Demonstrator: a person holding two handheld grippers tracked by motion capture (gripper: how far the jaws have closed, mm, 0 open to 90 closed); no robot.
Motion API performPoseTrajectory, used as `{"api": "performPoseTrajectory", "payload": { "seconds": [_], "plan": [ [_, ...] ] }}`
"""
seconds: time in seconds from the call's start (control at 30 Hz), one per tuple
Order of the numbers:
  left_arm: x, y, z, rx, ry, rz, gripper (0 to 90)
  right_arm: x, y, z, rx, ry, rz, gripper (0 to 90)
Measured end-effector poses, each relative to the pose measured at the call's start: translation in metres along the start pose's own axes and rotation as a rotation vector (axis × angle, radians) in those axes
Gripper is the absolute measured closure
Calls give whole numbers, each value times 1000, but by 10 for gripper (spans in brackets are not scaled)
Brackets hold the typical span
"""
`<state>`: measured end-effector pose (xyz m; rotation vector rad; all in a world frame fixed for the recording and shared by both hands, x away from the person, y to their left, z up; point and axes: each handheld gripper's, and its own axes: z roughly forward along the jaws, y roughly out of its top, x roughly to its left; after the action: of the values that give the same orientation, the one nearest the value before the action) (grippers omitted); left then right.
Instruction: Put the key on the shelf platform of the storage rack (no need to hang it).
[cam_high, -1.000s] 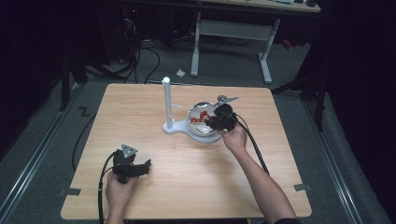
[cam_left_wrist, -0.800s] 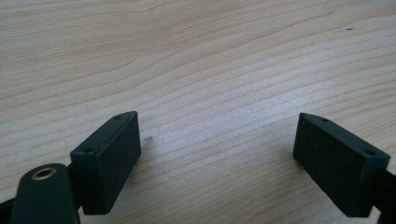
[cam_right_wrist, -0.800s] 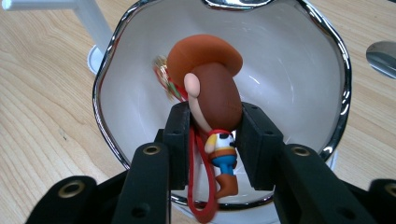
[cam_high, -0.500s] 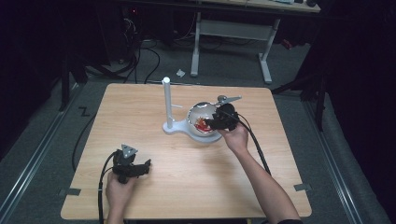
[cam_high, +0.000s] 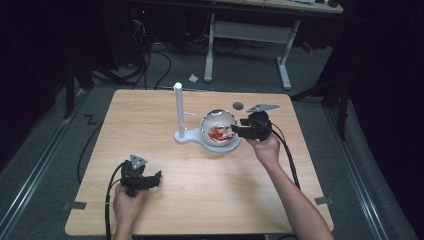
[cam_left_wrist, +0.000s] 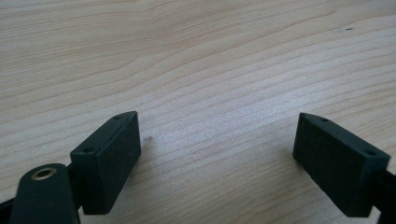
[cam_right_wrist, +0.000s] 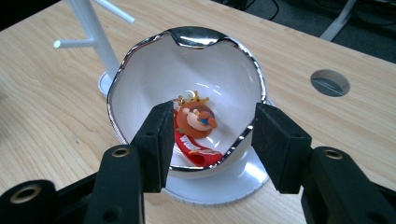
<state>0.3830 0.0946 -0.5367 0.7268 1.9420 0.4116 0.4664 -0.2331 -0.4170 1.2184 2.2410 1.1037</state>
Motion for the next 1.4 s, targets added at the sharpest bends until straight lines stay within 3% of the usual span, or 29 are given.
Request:
{"api": "performPoseTrajectory", "payload": {
  "seconds": [0.3,0.57,1.0,1.4],
  "plan": [
    [0,0,0,0,0,0,154,-6,-4,-23,-27,-20,-7,497],
    [0,0,0,0,0,0,154,-13,-12,-39,-52,-29,25,511],
    [0,0,0,-1,1,0,154,-18,-22,-69,-92,-39,30,521],
    [0,0,0,-1,0,1,154,-25,-35,-90,-91,-49,38,514]
  ]
}}
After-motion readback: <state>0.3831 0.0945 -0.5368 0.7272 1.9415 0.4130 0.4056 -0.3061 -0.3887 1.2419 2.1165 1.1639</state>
